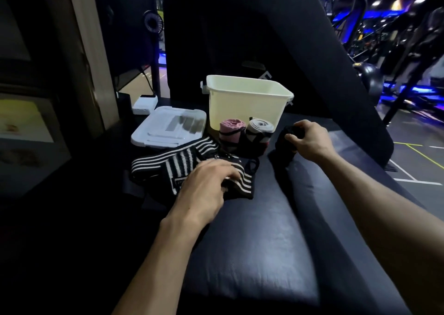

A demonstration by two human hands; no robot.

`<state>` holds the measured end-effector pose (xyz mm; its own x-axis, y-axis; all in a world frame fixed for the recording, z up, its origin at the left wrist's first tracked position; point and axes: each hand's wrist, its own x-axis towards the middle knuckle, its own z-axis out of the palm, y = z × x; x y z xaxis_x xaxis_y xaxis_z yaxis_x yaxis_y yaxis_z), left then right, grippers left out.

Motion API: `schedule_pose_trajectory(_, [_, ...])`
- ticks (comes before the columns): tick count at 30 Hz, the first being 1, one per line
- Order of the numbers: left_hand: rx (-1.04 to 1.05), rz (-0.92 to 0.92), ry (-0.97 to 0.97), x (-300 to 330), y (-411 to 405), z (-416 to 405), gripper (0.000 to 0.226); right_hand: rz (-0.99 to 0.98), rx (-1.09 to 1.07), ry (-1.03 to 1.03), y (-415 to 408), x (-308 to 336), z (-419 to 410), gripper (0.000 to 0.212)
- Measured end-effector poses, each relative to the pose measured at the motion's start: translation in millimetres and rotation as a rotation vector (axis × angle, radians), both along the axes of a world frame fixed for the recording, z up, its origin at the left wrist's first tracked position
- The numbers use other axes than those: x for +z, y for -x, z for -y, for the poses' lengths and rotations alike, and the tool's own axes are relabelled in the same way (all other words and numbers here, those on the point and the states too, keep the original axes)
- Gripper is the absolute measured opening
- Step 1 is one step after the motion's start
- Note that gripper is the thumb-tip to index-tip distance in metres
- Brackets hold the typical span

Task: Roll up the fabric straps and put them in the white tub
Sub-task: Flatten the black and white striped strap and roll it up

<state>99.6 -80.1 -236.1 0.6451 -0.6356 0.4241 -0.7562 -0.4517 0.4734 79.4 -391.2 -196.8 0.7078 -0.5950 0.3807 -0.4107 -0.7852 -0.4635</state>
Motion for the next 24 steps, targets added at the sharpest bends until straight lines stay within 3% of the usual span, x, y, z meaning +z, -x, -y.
schedule_pose_trajectory(8, [0.147,-0.085,0.043,6,-3,-4,0.053,0.059,-0.002,-0.038,-16,-17,10,0.062])
schedule_pose_trajectory(12, [0.151,-0.126,0.196,10,5,-2,0.030,0.136,-0.014,-0.030,12,-19,-6,0.060])
schedule_pose_trajectory(14, [0.144,-0.143,0.264,13,12,1,0.020,0.214,0.094,-0.070,31,-15,-34,0.049])
schedule_pose_trajectory(16, [0.121,-0.157,0.326,15,20,5,0.017,0.180,0.383,-0.226,55,-9,-69,0.043])
schedule_pose_trajectory(19, [0.086,-0.145,0.381,17,36,14,0.015,-0.018,0.708,-0.317,94,-4,-116,0.059])
schedule_pose_trajectory(22, [0.042,-0.160,0.421,19,54,21,0.010,-0.002,0.674,-0.152,119,-12,-127,0.053])
schedule_pose_trajectory(24, [-0.052,-0.206,0.382,18,65,24,0.012,0.078,0.609,-0.172,133,-13,-125,0.042])
